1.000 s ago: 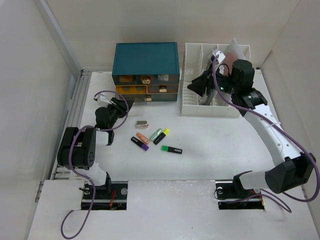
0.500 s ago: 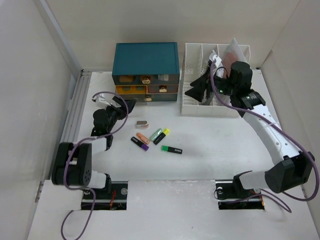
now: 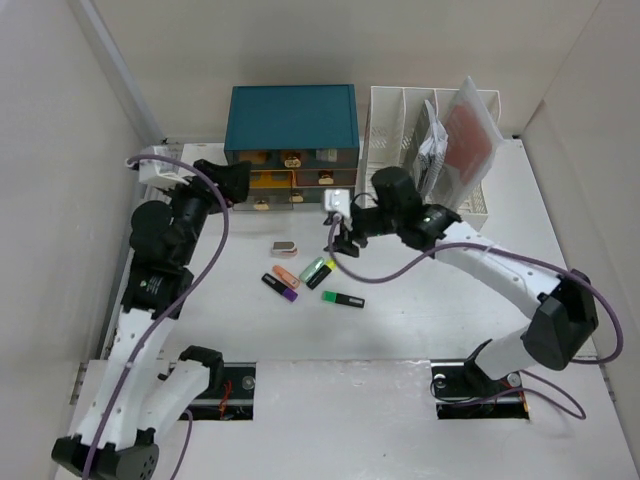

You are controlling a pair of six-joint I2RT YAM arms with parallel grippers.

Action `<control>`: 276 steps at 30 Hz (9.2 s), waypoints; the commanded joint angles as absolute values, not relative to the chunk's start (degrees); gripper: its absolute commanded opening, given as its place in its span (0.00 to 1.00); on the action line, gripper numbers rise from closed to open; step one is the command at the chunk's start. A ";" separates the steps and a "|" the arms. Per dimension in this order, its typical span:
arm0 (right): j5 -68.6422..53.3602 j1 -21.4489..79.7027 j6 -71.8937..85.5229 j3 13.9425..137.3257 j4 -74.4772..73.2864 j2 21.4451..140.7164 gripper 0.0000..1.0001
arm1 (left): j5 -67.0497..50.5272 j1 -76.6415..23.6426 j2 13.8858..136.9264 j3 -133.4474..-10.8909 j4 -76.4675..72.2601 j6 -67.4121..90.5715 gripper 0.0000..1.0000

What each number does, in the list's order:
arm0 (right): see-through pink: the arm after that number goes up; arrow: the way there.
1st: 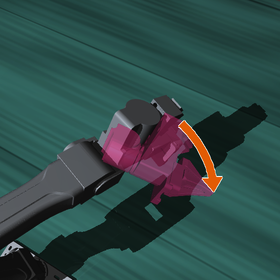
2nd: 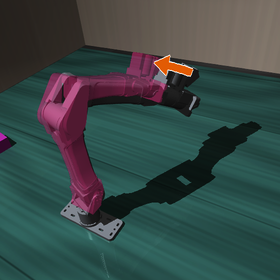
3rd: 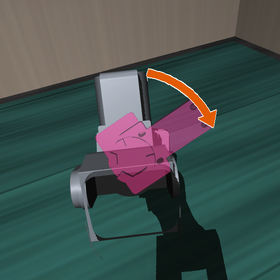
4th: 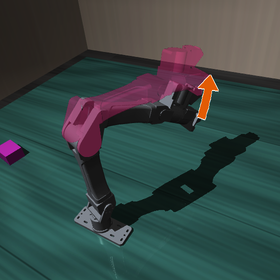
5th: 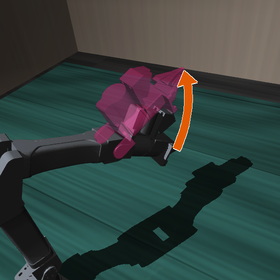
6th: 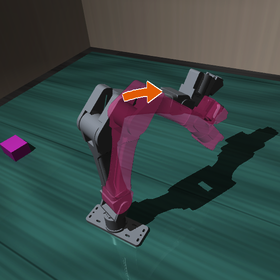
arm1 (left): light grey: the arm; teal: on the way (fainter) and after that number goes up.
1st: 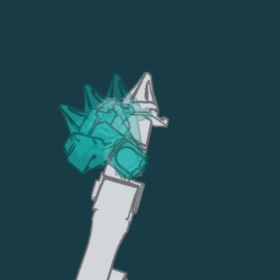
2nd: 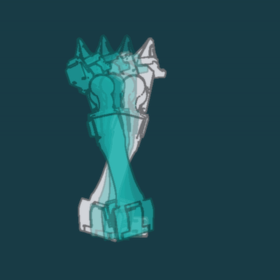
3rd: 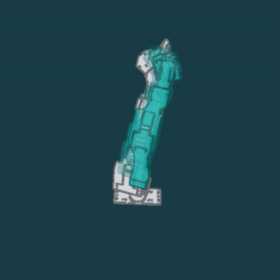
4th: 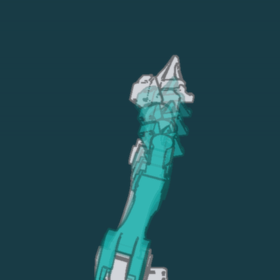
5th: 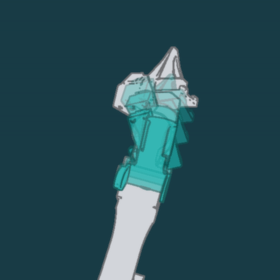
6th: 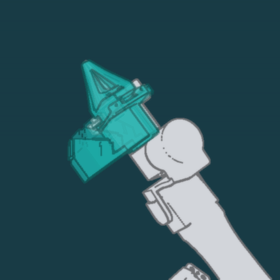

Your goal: Organize the desk

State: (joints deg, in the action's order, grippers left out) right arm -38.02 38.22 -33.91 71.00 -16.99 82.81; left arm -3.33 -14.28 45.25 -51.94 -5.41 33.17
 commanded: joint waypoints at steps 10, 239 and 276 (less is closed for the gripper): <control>-27.77 44.82 -51.86 82.50 -16.08 101.59 0.56 | 4.57 -14.50 31.12 -43.77 5.81 13.72 0.99; 22.31 39.20 25.93 102.92 -11.07 119.70 0.79 | 10.28 -12.74 30.23 -42.63 5.19 13.36 1.00; 28.48 39.73 25.93 101.00 -9.50 121.82 0.29 | 10.28 -12.74 29.71 -42.63 5.19 13.36 1.00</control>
State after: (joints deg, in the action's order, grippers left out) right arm 25.82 39.77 25.71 102.17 -11.25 124.31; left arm 9.76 -12.53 30.24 -42.76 7.11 13.98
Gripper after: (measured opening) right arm 0.493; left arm 0.997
